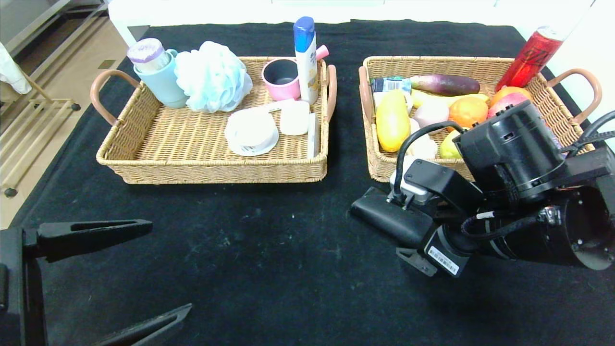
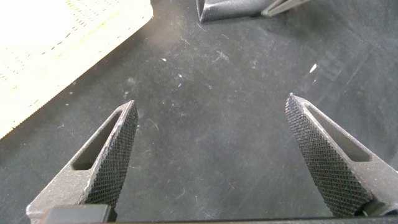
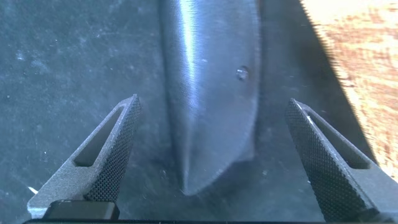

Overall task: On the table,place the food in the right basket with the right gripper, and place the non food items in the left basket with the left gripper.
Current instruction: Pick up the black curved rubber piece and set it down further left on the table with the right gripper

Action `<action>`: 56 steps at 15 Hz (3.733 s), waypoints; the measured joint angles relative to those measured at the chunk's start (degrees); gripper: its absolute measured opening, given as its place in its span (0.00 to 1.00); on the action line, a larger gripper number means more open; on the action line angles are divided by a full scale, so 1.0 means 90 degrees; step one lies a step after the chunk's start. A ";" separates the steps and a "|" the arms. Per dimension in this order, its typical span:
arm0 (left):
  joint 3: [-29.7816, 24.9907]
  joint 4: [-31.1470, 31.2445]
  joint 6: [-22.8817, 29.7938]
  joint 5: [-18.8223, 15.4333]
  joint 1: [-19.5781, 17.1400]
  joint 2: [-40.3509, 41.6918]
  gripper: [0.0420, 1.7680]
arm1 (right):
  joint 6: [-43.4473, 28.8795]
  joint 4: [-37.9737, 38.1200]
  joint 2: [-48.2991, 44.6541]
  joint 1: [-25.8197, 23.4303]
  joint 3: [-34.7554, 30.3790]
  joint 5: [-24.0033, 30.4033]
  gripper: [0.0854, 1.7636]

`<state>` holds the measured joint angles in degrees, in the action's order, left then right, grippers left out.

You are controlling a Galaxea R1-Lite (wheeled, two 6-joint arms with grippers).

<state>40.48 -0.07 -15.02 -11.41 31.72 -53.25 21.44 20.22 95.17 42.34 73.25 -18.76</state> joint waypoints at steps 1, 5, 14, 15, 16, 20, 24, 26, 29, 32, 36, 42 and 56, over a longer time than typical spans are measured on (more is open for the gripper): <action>0.0000 0.0000 -0.0003 -0.0003 0.0000 0.0005 0.97 | -0.0026 -0.0018 0.0053 0.0008 0.0007 -0.0003 0.96; -0.0007 -0.0004 -0.0030 -0.0005 0.0005 0.0012 0.97 | -0.0049 -0.0061 0.0228 0.0020 0.0080 -0.0003 0.96; -0.0007 -0.0009 -0.0039 -0.0005 0.0005 0.0061 0.97 | -0.0056 -0.0253 0.0534 0.0000 0.0077 -0.0016 0.81; -0.0007 -0.0009 -0.0039 -0.0005 0.0005 0.0064 0.97 | -0.0056 -0.0251 0.0542 0.0000 0.0060 -0.0016 0.71; -0.0007 -0.0009 -0.0039 -0.0005 0.0005 0.0065 0.97 | -0.0056 -0.0253 0.0543 0.0000 0.0046 -0.0019 0.63; -0.0012 -0.0009 -0.0042 -0.0015 0.0007 0.0076 0.97 | -0.0049 -0.0253 0.0542 0.0009 0.0028 -0.0016 0.42; -0.0018 -0.0009 -0.0039 -0.0015 0.0009 0.0077 0.97 | -0.0043 -0.0248 0.0542 0.0009 0.0031 -0.0014 0.37; -0.0024 -0.0012 -0.0042 -0.0015 0.0009 0.0073 0.97 | -0.0043 -0.0248 0.0542 0.0012 0.0031 -0.0014 0.37; -0.0034 -0.0019 -0.0042 -0.0015 0.0009 0.0070 0.97 | -0.0043 -0.0251 0.0536 0.0020 0.0035 -0.0012 0.37; -0.0037 -0.0015 -0.0039 -0.0018 0.0009 0.0076 0.97 | -0.0228 -0.0324 0.0391 0.0175 0.0099 0.0020 0.32; 0.0043 -0.0003 -0.0031 0.0077 0.0000 0.0095 0.97 | -0.1134 -0.0328 0.0150 0.0535 0.0549 0.0034 0.32; 0.0447 0.0570 -0.0012 0.0191 -0.0015 0.0417 0.97 | -0.3403 -0.0156 0.0742 0.1394 0.1734 0.0122 0.31; 0.0775 0.0905 -0.0009 0.0322 -0.0005 0.0753 0.97 | -0.5130 -0.0670 0.2091 0.1628 0.2595 0.0345 0.30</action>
<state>47.46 8.07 -15.10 -8.51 31.67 -46.47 -24.72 14.19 113.99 56.99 96.61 -15.65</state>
